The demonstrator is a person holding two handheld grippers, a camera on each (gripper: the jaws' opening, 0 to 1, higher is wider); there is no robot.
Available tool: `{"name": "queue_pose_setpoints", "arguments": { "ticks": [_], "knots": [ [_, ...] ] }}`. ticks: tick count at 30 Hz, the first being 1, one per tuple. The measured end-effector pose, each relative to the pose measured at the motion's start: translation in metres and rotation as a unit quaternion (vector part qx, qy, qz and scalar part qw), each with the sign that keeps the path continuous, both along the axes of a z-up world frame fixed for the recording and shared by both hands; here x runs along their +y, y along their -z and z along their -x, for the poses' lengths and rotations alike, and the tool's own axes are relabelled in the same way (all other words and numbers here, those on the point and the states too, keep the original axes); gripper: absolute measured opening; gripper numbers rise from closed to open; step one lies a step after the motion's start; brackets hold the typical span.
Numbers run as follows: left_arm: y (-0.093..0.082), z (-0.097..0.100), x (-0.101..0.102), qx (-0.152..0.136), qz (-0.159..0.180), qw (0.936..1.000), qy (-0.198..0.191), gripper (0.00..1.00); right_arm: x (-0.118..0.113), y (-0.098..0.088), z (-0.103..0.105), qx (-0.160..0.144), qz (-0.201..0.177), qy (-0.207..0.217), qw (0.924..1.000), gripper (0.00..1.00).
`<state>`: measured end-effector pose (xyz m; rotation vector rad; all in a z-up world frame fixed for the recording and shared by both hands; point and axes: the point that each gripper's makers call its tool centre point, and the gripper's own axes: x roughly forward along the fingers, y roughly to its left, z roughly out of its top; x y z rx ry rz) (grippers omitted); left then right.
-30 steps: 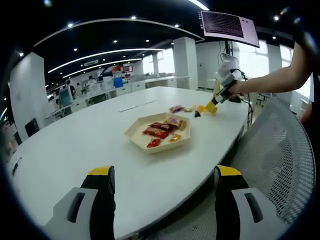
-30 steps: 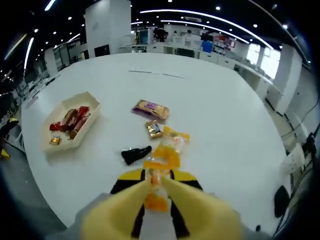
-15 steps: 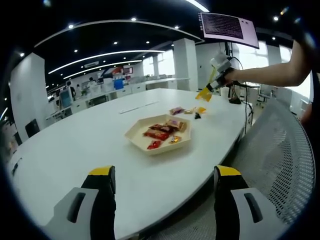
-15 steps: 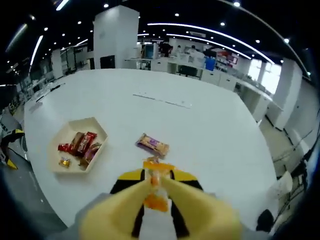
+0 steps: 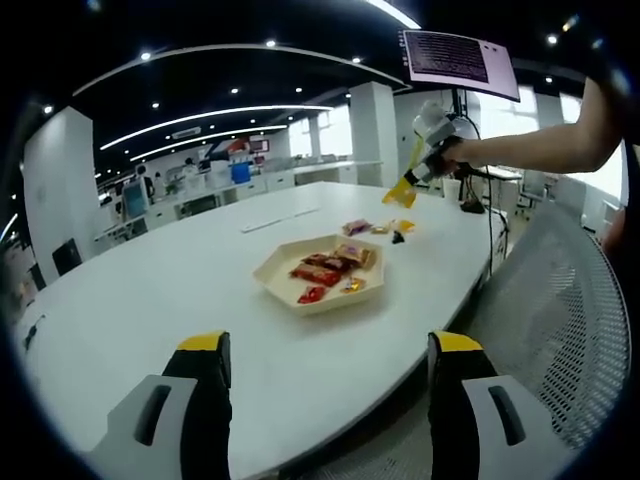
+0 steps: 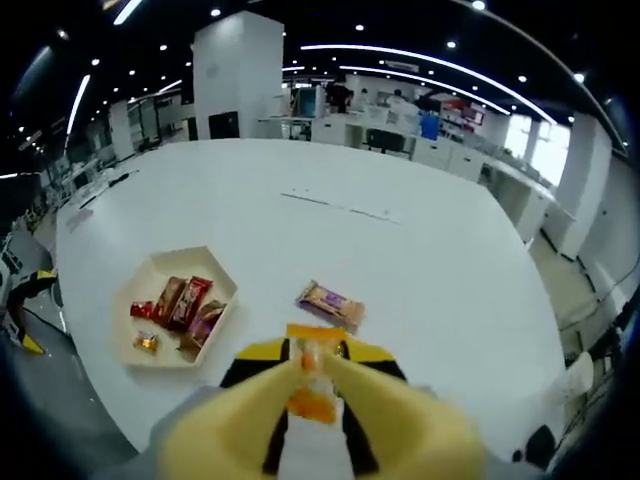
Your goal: Place the target food into the container with the food tongs after gripping and lifting it, then release it inside without dropping or visibly crushing the food.
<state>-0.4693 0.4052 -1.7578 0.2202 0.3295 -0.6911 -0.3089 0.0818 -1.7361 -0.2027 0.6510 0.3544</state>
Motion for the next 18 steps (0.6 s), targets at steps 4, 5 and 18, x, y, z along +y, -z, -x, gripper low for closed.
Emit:
{"name": "queue_pose_setpoints", "arguments": {
  "ticks": [4,5,18],
  "knots": [
    [0.000,0.000,0.000,0.000,-0.001,1.0000,-0.001,0.77,0.014,-0.006,-0.006,-0.005,-0.003,-0.012,0.9999,0.19],
    [0.000,-0.001,0.000,-0.001,-0.001,1.0000,-0.001,0.77,0.019,-0.009,-0.008,-0.011,-0.003,-0.016,0.9998,0.19],
    [0.001,0.000,0.001,0.002,-0.004,1.0000,-0.003,0.77,0.082,-0.010,-0.018,0.000,-0.017,-0.065,0.9977,0.20]
  ]
}}
